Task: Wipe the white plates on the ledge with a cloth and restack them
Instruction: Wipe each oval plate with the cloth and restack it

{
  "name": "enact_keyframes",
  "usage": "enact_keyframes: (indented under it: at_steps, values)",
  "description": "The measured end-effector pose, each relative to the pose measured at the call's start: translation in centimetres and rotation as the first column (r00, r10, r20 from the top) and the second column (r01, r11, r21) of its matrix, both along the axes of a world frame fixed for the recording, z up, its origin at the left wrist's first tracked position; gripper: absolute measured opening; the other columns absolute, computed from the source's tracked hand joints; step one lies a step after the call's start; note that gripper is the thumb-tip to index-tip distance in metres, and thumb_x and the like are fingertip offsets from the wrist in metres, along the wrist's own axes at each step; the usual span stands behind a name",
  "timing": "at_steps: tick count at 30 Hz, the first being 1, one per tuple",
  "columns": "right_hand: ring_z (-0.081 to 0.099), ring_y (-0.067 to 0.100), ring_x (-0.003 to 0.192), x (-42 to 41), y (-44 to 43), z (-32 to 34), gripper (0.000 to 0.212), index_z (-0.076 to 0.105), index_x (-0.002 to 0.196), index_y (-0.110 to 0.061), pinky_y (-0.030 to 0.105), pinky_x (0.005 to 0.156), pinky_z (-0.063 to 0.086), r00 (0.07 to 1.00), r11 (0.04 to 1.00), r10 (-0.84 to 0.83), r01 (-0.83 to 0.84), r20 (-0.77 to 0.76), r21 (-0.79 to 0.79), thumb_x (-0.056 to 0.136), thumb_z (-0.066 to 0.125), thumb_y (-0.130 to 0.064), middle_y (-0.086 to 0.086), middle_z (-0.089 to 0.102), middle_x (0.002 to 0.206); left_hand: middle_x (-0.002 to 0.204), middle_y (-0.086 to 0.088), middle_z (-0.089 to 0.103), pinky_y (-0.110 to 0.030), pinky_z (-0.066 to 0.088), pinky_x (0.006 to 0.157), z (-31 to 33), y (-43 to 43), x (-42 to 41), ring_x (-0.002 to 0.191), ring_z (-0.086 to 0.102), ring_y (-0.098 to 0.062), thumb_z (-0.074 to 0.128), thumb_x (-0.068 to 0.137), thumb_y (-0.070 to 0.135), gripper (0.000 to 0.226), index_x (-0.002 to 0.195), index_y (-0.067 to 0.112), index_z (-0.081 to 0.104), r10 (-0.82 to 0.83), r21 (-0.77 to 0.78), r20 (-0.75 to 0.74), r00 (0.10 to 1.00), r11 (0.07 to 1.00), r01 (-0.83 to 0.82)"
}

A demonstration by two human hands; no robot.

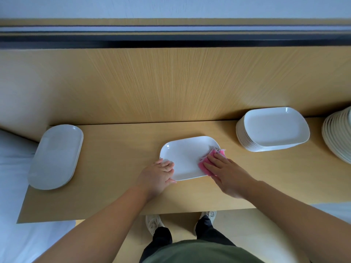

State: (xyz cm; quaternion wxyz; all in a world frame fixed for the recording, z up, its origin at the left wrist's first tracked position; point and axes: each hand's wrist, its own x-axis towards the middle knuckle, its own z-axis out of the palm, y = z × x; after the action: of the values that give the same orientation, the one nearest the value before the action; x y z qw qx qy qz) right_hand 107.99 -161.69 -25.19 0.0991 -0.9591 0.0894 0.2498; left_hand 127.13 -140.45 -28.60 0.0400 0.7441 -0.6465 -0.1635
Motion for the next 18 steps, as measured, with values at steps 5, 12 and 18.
enact_keyframes:
  at_steps: [5, 12, 18]
  values:
    - [0.053, 0.028, 0.127, -1.4, 0.4, -0.4, 0.044, 0.054, 0.136, -0.023, 0.044, 0.095, 0.052, 0.992, 0.997, -0.011, 0.002, 0.128, 0.073, 0.097, 0.038, -0.035, -0.001, 0.06, 0.132, 0.099, 0.01, 0.074, -0.026, 0.054, 0.084, 0.4, -0.2, 0.1, 0.098, 0.068, -0.005, 0.033, 0.081, 0.048, 0.053, 0.074, 0.021, 0.078, -0.027, -0.045, 0.036, 0.999, 0.999, 0.029]
    - [0.061, 0.026, 0.095, -2.9, 0.7, 1.8, 0.027, 0.063, 0.12, -0.021, 0.041, 0.07, 0.053, 0.869, 0.981, -0.155, 0.079, 0.471, 0.178, 0.095, 0.055, -0.025, -0.005, 0.066, 0.105, 0.121, -0.001, 0.067, -0.035, 0.052, 0.091, -0.5, 0.2, -0.3, 0.112, 0.064, -0.018, 0.079, 0.069, 0.047, 0.046, 0.104, 0.019, 0.072, -0.037, -0.107, 0.102, 0.994, 0.993, 0.048]
    - [0.062, 0.026, 0.108, -3.6, 0.4, 4.3, 0.038, 0.062, 0.126, -0.016, 0.046, 0.082, 0.053, 0.729, 0.963, -0.268, 0.179, 0.63, 0.203, 0.089, 0.062, -0.019, -0.002, 0.066, 0.118, 0.117, 0.001, 0.068, -0.037, 0.05, 0.094, 0.7, -0.4, -0.7, 0.109, 0.065, -0.016, 0.038, 0.089, 0.029, 0.032, 0.098, 0.022, 0.067, -0.015, -0.211, 0.143, 0.99, 0.977, 0.045]
